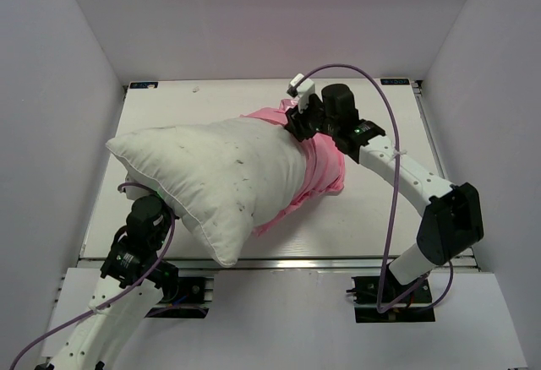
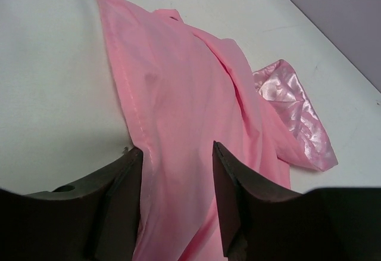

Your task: Put the pillow into the pillowcase

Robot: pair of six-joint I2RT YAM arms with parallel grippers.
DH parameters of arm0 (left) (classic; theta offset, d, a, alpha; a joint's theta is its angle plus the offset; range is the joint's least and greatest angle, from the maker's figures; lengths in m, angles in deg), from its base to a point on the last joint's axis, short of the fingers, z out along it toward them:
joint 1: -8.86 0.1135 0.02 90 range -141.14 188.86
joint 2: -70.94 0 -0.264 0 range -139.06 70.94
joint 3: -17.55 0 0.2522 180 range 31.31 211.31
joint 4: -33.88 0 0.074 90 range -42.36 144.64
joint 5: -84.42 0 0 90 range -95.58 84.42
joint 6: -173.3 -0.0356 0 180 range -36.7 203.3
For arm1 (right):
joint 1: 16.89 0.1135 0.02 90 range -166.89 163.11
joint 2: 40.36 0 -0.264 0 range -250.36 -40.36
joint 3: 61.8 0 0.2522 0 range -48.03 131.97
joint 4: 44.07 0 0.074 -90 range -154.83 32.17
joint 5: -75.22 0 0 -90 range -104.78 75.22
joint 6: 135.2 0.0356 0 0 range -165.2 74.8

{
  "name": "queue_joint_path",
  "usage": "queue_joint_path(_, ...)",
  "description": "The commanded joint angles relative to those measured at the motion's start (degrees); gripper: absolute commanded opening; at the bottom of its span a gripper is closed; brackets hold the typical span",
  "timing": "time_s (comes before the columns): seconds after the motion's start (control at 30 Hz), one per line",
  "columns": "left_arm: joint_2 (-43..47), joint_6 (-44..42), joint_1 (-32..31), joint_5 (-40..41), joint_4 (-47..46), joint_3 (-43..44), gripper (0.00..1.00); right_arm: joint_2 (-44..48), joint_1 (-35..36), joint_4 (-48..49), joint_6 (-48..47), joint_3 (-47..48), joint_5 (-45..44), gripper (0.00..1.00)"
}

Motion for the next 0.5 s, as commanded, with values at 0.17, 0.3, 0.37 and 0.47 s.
queue_joint_path(0.17,0.9,-0.9,0.0,0.3,-2.2,0.9,0.00,-2.0,0.8,2.9,-4.6,3.0,-11.2,0.48)
queue_joint_path(0.3,1.4,-0.9,-0.1,0.6,-2.2,0.8,0.00,-1.0,0.4,4.2,-7.6,1.9,-14.8,0.48)
queue_joint_path(0.37,1.4,-0.9,-0.1,0.7,-2.3,0.8,0.00,-0.6,0.4,3.8,-7.8,1.5,-13.6,0.48)
queue_joint_path(0.47,1.1,-1.1,-0.1,0.7,-2.7,0.8,0.00,0.4,0.4,2.1,-7.1,0.9,-8.0,0.42)
